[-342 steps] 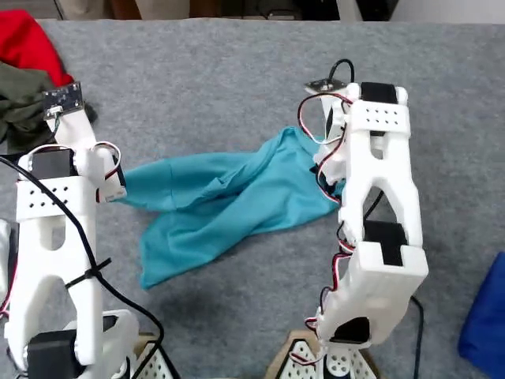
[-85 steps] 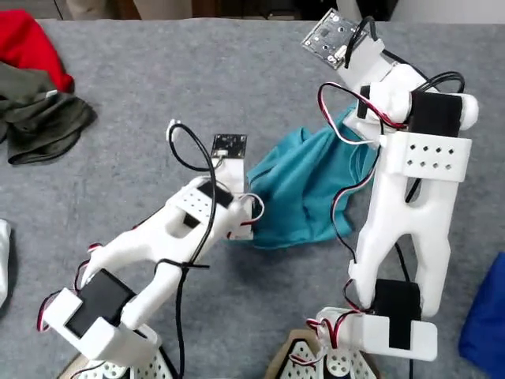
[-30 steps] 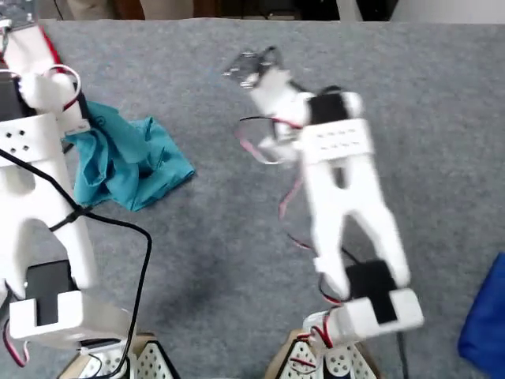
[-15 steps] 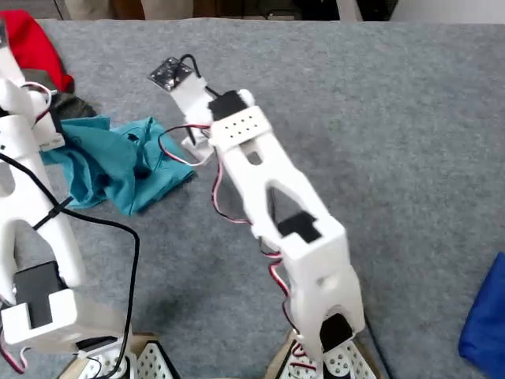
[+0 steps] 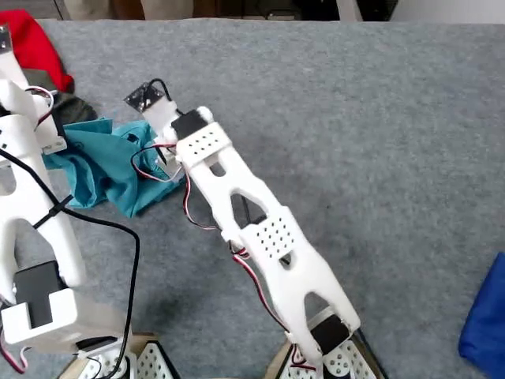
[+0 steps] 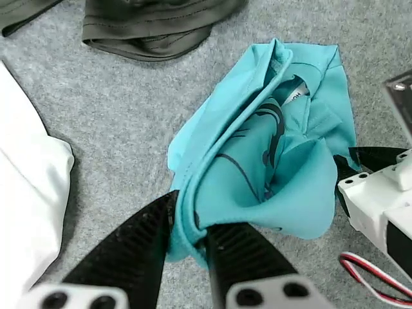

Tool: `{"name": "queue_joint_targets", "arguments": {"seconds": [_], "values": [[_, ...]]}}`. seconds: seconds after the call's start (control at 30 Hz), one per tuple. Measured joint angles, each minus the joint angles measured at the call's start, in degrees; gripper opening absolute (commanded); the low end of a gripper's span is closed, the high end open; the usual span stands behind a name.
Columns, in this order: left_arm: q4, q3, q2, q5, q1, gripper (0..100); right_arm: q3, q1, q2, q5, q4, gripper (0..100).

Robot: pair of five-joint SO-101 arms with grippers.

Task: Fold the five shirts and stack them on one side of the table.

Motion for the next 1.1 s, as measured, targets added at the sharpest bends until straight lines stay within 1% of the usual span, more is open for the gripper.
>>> {"name": "queue_joint_targets", "arguments": {"seconds": [0.13, 0.27, 0.37, 0.5, 0.73, 0.83, 0.9, 0.97, 1.03, 1.1], "values": [[0.0, 0.0, 0.0, 0.0, 0.0, 2, -7.2, 0.0, 3.3, -0.1, 5.2, 8.3], [0.0, 0.0, 0.0, 0.0, 0.0, 2, -13.3, 0.0, 5.0, -0.1, 12.0, 0.2], [0.0, 0.0, 0.0, 0.0, 0.0, 2, -16.7, 0.9, 6.1, 0.1, 14.7, 0.5], [0.0, 0.2, 0.0, 0.0, 0.0, 2, -20.3, 4.5, 6.1, 0.0, 18.3, 0.5], [0.0, 0.4, 0.0, 0.0, 0.0, 2, -26.5, 13.1, 6.1, 0.0, 19.1, 0.5], [0.0, 0.4, 0.0, 0.0, 0.0, 2, -26.4, 14.2, 5.9, 0.0, 19.2, 0.7], [0.0, 0.4, 0.0, 0.0, 0.0, 2, -25.1, 13.3, 4.7, 0.0, 19.2, 4.0], [0.0, 0.4, 0.0, 0.0, 0.0, 2, -22.8, 11.5, 3.0, -0.4, 19.2, 10.7], [0.0, 0.4, 0.0, 0.0, 0.0, 2, -19.7, 8.9, 2.0, -2.3, 19.2, 17.4], [0.0, 0.4, 0.0, 0.0, 0.0, 2, -16.0, 6.1, 1.7, -4.4, 19.2, 21.9]]}}
